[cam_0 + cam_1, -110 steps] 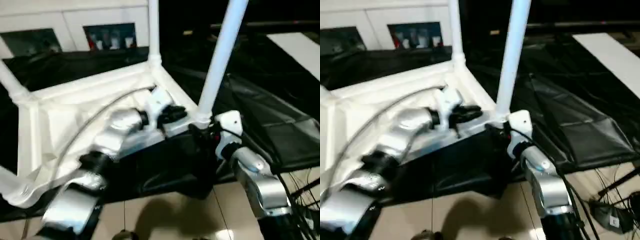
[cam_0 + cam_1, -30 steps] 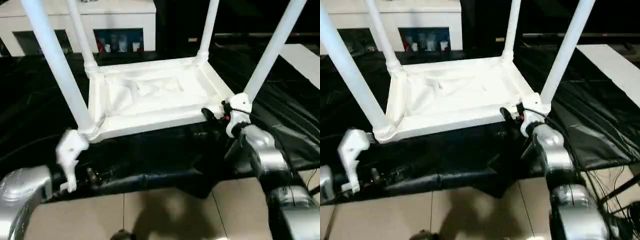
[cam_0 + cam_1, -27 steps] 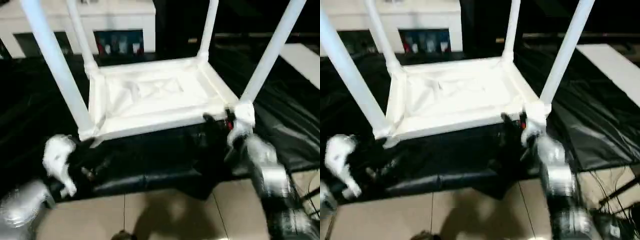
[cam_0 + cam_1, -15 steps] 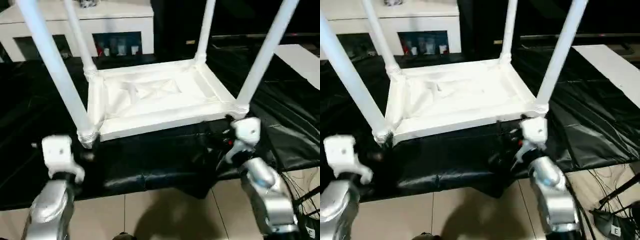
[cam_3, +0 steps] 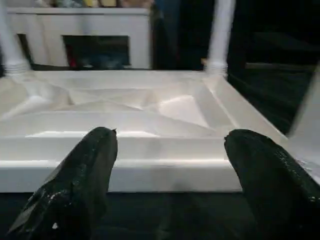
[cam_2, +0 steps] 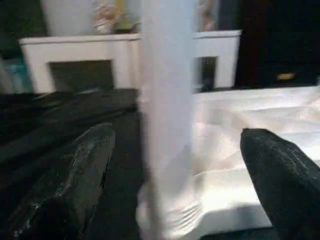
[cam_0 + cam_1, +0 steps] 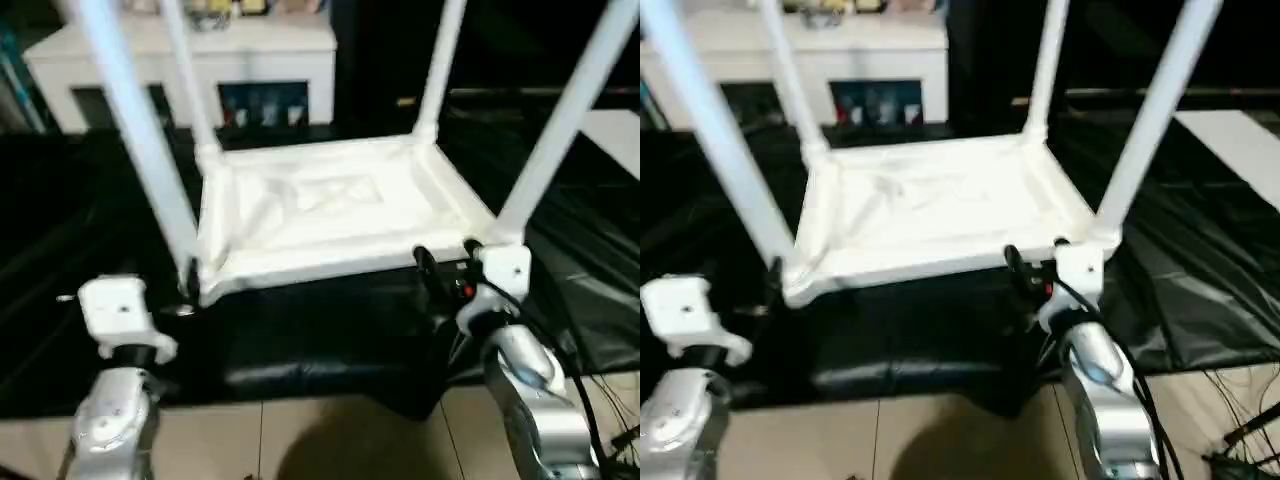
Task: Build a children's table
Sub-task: Rotate table base
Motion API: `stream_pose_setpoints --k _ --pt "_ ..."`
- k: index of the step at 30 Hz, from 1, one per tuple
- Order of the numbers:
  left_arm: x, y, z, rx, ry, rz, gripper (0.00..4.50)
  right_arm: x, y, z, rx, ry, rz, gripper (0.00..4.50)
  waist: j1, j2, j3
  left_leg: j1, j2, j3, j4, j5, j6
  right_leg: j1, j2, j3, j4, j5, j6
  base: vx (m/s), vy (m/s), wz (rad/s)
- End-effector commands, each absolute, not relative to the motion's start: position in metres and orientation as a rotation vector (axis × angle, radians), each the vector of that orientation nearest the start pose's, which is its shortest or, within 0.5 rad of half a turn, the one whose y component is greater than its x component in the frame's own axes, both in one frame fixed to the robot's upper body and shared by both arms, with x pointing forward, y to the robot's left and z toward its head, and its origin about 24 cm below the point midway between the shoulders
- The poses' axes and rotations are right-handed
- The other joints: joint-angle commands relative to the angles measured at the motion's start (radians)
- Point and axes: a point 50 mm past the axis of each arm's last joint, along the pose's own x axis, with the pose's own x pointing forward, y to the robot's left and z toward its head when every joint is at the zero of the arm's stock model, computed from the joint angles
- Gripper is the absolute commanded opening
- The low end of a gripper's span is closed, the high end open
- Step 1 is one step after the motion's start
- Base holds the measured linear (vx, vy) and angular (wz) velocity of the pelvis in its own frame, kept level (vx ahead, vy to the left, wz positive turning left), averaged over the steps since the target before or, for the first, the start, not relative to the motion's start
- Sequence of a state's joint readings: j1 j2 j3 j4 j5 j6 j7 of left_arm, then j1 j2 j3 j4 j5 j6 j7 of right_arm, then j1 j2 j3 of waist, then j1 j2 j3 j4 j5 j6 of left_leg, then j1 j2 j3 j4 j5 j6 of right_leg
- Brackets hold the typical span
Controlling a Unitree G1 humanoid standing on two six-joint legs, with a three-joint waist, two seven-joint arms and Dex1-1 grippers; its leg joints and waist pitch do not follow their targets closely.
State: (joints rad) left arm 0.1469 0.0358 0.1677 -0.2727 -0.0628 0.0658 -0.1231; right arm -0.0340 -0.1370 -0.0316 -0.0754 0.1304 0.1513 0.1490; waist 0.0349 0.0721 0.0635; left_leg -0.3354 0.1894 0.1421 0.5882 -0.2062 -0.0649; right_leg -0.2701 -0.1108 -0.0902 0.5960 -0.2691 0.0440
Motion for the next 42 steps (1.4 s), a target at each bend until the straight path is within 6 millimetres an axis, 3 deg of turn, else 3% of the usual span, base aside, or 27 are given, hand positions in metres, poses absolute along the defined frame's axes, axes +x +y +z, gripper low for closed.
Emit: stream_pose_setpoints --k 1,3,4,5,6,7,8,9,10,11,12,13,14,15,16,17,18,19,20,21,22,23,24,25,30,39,42 --pt "0.223 0.198 0.066 0.021 -0.069 0.070 4.44 0.260 -0.170 0.058 0.020 0.043 0.142 3.83 0.004 -0.016 -0.052 -0.025 -0.007 0.012 -0.070 -0.361 0.047 0.029 -0.024 0.034 -0.141 -0.617 -0.065 0.134 0.005 -0.14" --pt "0.223 0.198 0.065 0.022 -0.071 0.072 4.44 0.260 -0.167 0.056 -0.015 0.057 0.176 3.83 0.000 -0.004 -0.062 -0.025 -0.004 0.006 -0.077 -0.314 0.064 0.037 -0.008 0.028 -0.129 -0.487 -0.089 0.135 0.011 -0.05" --pt "0.223 0.198 0.064 0.023 -0.071 0.071 4.44 0.260 -0.165 0.054 -0.012 0.073 0.202 3.83 -0.004 0.004 -0.072 -0.011 -0.001 0.003 -0.079 -0.277 0.089 0.037 0.006 0.022 -0.119 -0.360 -0.115 0.135 0.020 -0.02" --pt "0.223 0.198 0.064 0.025 -0.072 0.071 4.44 0.260 -0.163 0.053 -0.017 0.074 0.220 3.83 0.014 0.000 -0.080 -0.089 -0.044 -0.008 -0.052 -0.167 0.222 0.100 -0.024 -0.017 -0.143 -0.255 -0.089 0.161 0.025 0.19" --pt "0.222 0.198 0.064 0.028 -0.074 0.072 4.44 0.260 -0.161 0.054 -0.026 0.068 0.237 3.83 0.007 0.003 -0.075 -0.086 -0.047 -0.013 -0.045 -0.135 0.265 0.100 -0.034 -0.029 -0.152 -0.254 -0.078 0.177 0.038 0.51" --pt "0.221 0.198 0.064 0.025 -0.078 0.076 4.44 0.260 -0.160 0.055 -0.035 0.061 0.230 3.83 -0.001 0.012 -0.087 -0.055 -0.065 -0.035 -0.028 0.006 0.365 0.111 0.004 -0.066 -0.147 -0.161 -0.084 0.177 0.038 0.51" --pt "0.221 0.198 0.064 0.023 -0.079 0.078 4.44 0.260 -0.160 0.056 -0.037 0.058 0.226 3.83 -0.007 0.013 -0.091 -0.038 -0.070 -0.049 -0.023 0.057 0.406 0.109 0.024 -0.074 -0.138 -0.117 -0.085 0.195 0.023 0.71" --pt "0.219 0.199 0.065 0.024 -0.086 0.081 4.44 0.259 -0.159 0.056 -0.008 0.055 0.229 3.83 -0.068 0.028 -0.114 0.148 0.041 -0.153 -0.037 0.146 0.510 -0.049 0.085 -0.053 0.004 -0.133 -0.073 0.220 -0.025 0.49" --pt "0.216 0.199 0.065 0.023 -0.096 0.081 4.44 0.259 -0.158 0.056 0.014 0.051 0.229 3.83 -0.067 0.023 -0.115 0.184 0.122 -0.224 -0.033 0.315 0.645 -0.131 0.047 -0.008 0.091 -0.213 -0.011 0.220 -0.025 0.49" --pt "0.211 0.197 0.065 -0.007 -0.115 0.065 4.44 0.257 -0.157 0.056 0.016 0.050 0.239 3.83 -0.061 0.010 -0.110 0.175 0.148 -0.237 -0.039 0.376 0.677 -0.153 0.022 0.017 0.117 -0.211 0.010 0.197 -0.076 0.07" --pt "0.208 0.196 0.065 -0.030 -0.126 0.053 4.44 0.257 -0.157 0.056 0.008 0.050 0.246 3.83 -0.056 -0.003 -0.100 0.153 0.151 -0.232 -0.048 0.373 0.682 -0.163 0.006 0.038 0.136 -0.189 0.027 0.153 -0.103 -0.17" --pt "0.206 0.194 0.065 -0.045 -0.128 0.040 4.44 0.256 -0.157 0.056 0.003 0.051 0.250 3.83 -0.047 -0.016 -0.083 0.107 0.123 -0.186 -0.065 0.268 0.608 -0.161 -0.012 0.073 0.134 -0.065 0.036 0.153 -0.103 -0.17" --pt "0.204 0.193 0.064 -0.054 -0.125 0.033 4.44 0.255 -0.158 0.055 -0.001 0.054 0.251 3.83 -0.036 -0.036 -0.080 0.087 0.083 -0.160 -0.051 0.219 0.543 -0.154 -0.025 0.103 0.086 0.033 0.007 0.116 -0.113 -0.11" --pt "0.201 0.192 0.062 -0.057 -0.120 0.024 4.44 0.254 -0.158 0.053 -0.004 0.058 0.250 3.83 -0.009 -0.098 -0.080 0.012 -0.077 -0.060 0.033 0.033 0.379 -0.071 -0.030 0.167 -0.024 0.202 0.020 0.104 -0.109 0.16" --pt "0.199 0.190 0.061 -0.065 -0.116 0.016 4.44 0.253 -0.159 0.052 -0.004 0.061 0.249 3.83 0.031 -0.083 -0.077 -0.051 -0.114 -0.066 0.120 -0.071 0.245 -0.001 -0.120 0.249 -0.061 0.188 0.041 0.104 -0.109 0.16" --pt "0.198 0.189 0.060 -0.077 -0.116 0.004 4.44 0.252 -0.160 0.052 -0.001 0.064 0.247 3.83 0.023 -0.097 -0.068 -0.060 -0.084 -0.080 0.079 0.068 0.119 -0.005 -0.085 0.183 -0.008 0.448 0.053 0.100 -0.074 0.03" --pt "0.197 0.189 0.060 -0.083 -0.115 -0.002 4.44 0.252 -0.161 0.051 0.001 0.065 0.244 3.83 0.026 -0.093 -0.071 -0.051 -0.087 -0.072 0.049 0.143 0.065 -0.013 -0.045 0.143 0.009 0.610 0.081 0.062 -0.067 -0.06" --pt "0.197 0.189 0.059 -0.093 -0.112 -0.010 4.44 0.251 -0.161 0.051 0.006 0.068 0.242 3.83 0.034 -0.072 -0.076 -0.032 -0.075 -0.061 0.015 0.174 0.026 -0.042 -0.013 0.118 0.010 0.793 0.092 0.062 -0.067 -0.06" --pt "0.197 0.189 0.059 -0.100 -0.114 -0.019 4.44 0.251 -0.161 0.050 0.011 0.070 0.243 3.83 0.026 -0.056 -0.061 -0.042 -0.037 -0.074 -0.019 0.062 0.029 -0.044 -0.013 0.099 0.005 0.667 0.068 0.000 0.000 0.00" --pt "0.198 0.190 0.060 -0.101 -0.112 -0.026 4.44 0.249 -0.162 0.049 0.008 0.069 0.247 3.83 0.037 -0.032 -0.074 -0.019 -0.004 -0.085 -0.022 -0.076 -0.003 -0.046 -0.007 0.102 -0.002 0.440 0.023 0.000 0.000 0.00" --pt "0.199 0.191 0.060 -0.101 -0.111 -0.025 4.44 0.248 -0.161 0.049 0.007 0.068 0.248 3.83 0.034 -0.030 -0.078 -0.015 0.011 -0.090 -0.027 -0.108 -0.002 -0.039 -0.014 0.110 -0.002 0.379 -0.015 0.000 0.000 0.00" --pt "0.199 0.193 0.061 -0.100 -0.111 -0.029 4.44 0.247 -0.162 0.049 0.009 0.069 0.248 3.83 0.033 -0.023 -0.072 -0.011 0.036 -0.094 -0.044 -0.165 -0.001 -0.047 -0.014 0.105 -0.010 0.263 -0.102 0.000 0.000 0.00" --pt "0.200 0.195 0.062 -0.091 -0.115 -0.044 4.44 0.246 -0.163 0.049 0.016 0.069 0.242 3.83 0.031 -0.021 -0.067 -0.010 0.041 -0.091 -0.051 -0.203 -0.002 -0.049 -0.015 0.104 -0.013 0.204 -0.139 -0.043 0.061 0.12" --pt "0.201 0.197 0.063 -0.084 -0.114 -0.051 4.44 0.246 -0.164 0.048 0.018 0.071 0.234 3.83 0.028 -0.021 -0.054 -0.010 0.040 -0.074 -0.064 -0.322 0.001 -0.051 -0.021 0.109 -0.030 0.017 -0.206 0.000 0.000 0.00" --pt "0.209 0.198 0.064 -0.063 -0.090 -0.192 4.44 0.243 -0.178 0.041 0.033 0.113 0.090 3.83 0.029 -0.034 -0.043 -0.006 0.029 -0.047 -0.070 -0.395 -0.007 -0.071 -0.038 0.122 -0.065 -0.322 -0.181 -0.020 0.015 0.02" --pt "0.226 0.196 0.070 -0.114 -0.070 -0.413 4.44 0.241 -0.202 0.030 0.000 0.195 -0.087 3.83 0.031 -0.043 -0.053 -0.021 0.027 -0.034 -0.071 -0.263 0.010 -0.066 -0.036 0.114 -0.050 -0.172 -0.181 -0.006 0.002 0.00" --pt "0.230 0.199 0.077 -0.137 -0.084 -0.480 4.44 0.237 -0.205 0.028 -0.022 0.236 -0.087 3.83 0.030 -0.043 -0.059 -0.024 0.028 -0.032 -0.064 -0.182 0.032 -0.059 -0.034 0.112 -0.039 -0.035 -0.202 0.000 0.000 0.00"
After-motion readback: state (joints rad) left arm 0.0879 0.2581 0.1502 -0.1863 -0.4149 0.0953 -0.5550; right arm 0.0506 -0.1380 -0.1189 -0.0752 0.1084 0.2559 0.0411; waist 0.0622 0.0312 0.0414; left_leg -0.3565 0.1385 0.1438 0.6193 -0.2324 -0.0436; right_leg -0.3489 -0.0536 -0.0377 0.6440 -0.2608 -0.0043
